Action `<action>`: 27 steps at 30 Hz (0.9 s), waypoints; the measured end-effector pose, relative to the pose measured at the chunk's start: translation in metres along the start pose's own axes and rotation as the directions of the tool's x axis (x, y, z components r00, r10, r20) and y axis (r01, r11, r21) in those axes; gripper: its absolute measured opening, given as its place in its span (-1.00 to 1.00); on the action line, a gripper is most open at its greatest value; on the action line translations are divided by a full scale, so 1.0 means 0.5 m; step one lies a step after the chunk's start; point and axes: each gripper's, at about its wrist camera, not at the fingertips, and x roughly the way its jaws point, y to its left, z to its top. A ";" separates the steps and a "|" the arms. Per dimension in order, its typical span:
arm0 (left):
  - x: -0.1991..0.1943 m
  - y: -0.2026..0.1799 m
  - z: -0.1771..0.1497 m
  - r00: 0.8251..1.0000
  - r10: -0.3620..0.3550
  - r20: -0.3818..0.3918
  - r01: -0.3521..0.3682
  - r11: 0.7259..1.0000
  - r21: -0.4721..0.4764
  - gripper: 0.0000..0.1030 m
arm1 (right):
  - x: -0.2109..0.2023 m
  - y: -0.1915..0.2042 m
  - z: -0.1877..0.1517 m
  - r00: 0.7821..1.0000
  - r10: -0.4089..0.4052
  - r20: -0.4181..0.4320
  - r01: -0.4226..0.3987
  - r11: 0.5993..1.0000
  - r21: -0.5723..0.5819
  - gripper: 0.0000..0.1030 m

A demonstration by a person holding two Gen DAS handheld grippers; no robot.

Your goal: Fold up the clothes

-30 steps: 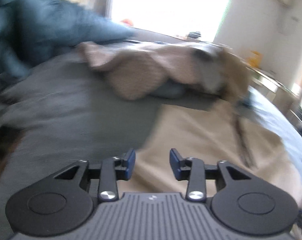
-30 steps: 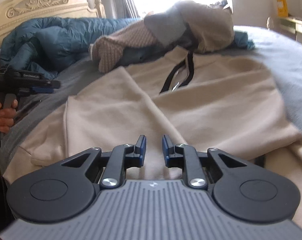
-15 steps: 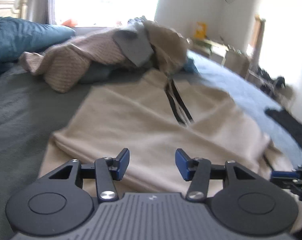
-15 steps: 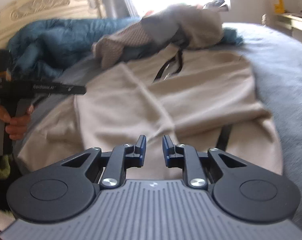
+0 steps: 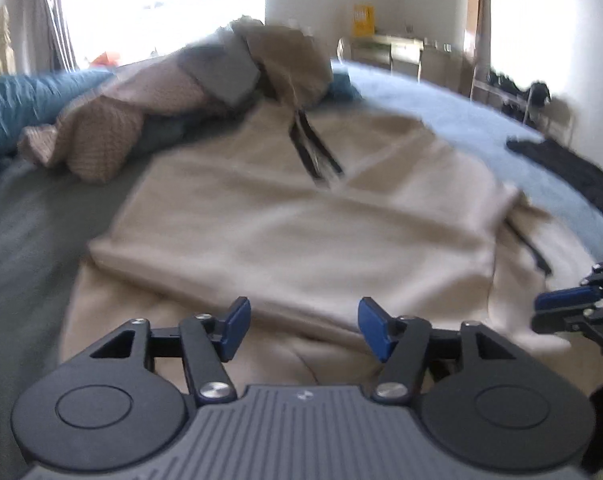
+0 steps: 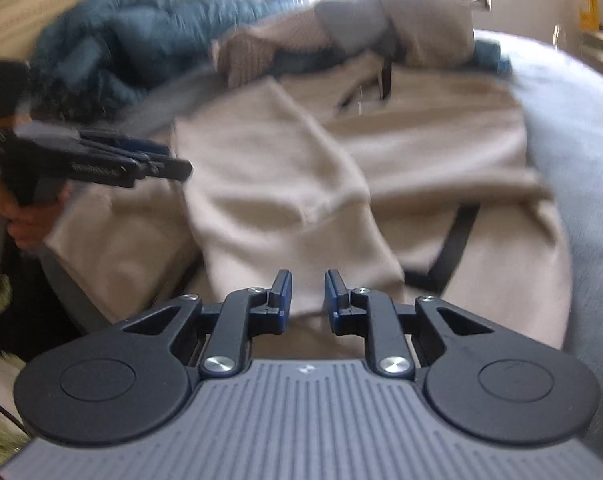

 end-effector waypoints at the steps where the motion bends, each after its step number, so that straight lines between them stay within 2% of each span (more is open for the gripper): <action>1: -0.001 0.002 0.001 1.000 0.003 -0.002 -0.003 1.000 -0.002 0.21 | 0.001 -0.004 0.001 1.000 0.007 0.000 -0.007 1.000 0.013 -0.68; 3: -0.015 0.007 0.010 1.000 0.001 0.020 -0.001 1.000 -0.006 0.18 | -0.008 -0.010 0.009 1.000 0.018 0.004 -0.018 0.999 0.029 -0.68; 6: -0.039 0.013 0.043 0.997 0.023 0.076 -0.026 0.999 0.029 0.24 | -0.051 -0.030 0.041 0.997 -0.018 0.071 0.017 1.000 0.013 -0.68; 8: -0.043 0.022 0.073 0.995 0.030 0.099 -0.034 0.999 0.038 0.26 | -0.072 -0.066 0.071 0.993 -0.014 0.114 0.009 0.999 0.046 -0.68; 10: -0.033 0.033 0.112 0.994 0.027 0.110 -0.031 0.999 0.028 0.26 | -0.082 -0.102 0.106 0.989 -0.022 0.148 0.011 0.998 0.070 -0.68; 13: -0.001 0.046 0.173 0.988 0.027 0.150 -0.030 0.999 0.019 0.26 | -0.069 -0.137 0.169 0.983 -0.033 0.183 0.025 0.999 0.042 -0.66; 16: 0.051 0.056 0.239 0.980 0.042 0.194 -0.053 0.997 0.050 0.26 | -0.033 -0.173 0.235 0.978 0.014 0.208 -0.016 1.000 0.010 -0.65; 19: 0.129 0.074 0.308 0.979 0.051 0.200 -0.064 0.996 0.062 0.26 | 0.025 -0.209 0.298 0.977 0.051 0.208 -0.045 0.998 -0.034 -0.65; 22: 0.216 0.101 0.363 0.985 0.015 0.172 -0.020 0.999 0.029 0.26 | 0.095 -0.250 0.360 0.979 0.076 0.188 -0.065 0.996 -0.063 -0.65; 24: 0.279 0.119 0.396 0.988 -0.012 0.153 0.009 1.000 0.018 0.26 | 0.149 -0.289 0.399 0.981 0.100 0.167 -0.096 0.995 -0.030 -0.63; 27: 0.375 0.138 0.423 0.994 -0.017 0.112 0.016 1.000 0.008 0.25 | 0.231 -0.339 0.446 0.986 0.100 0.137 -0.102 0.995 0.011 -0.62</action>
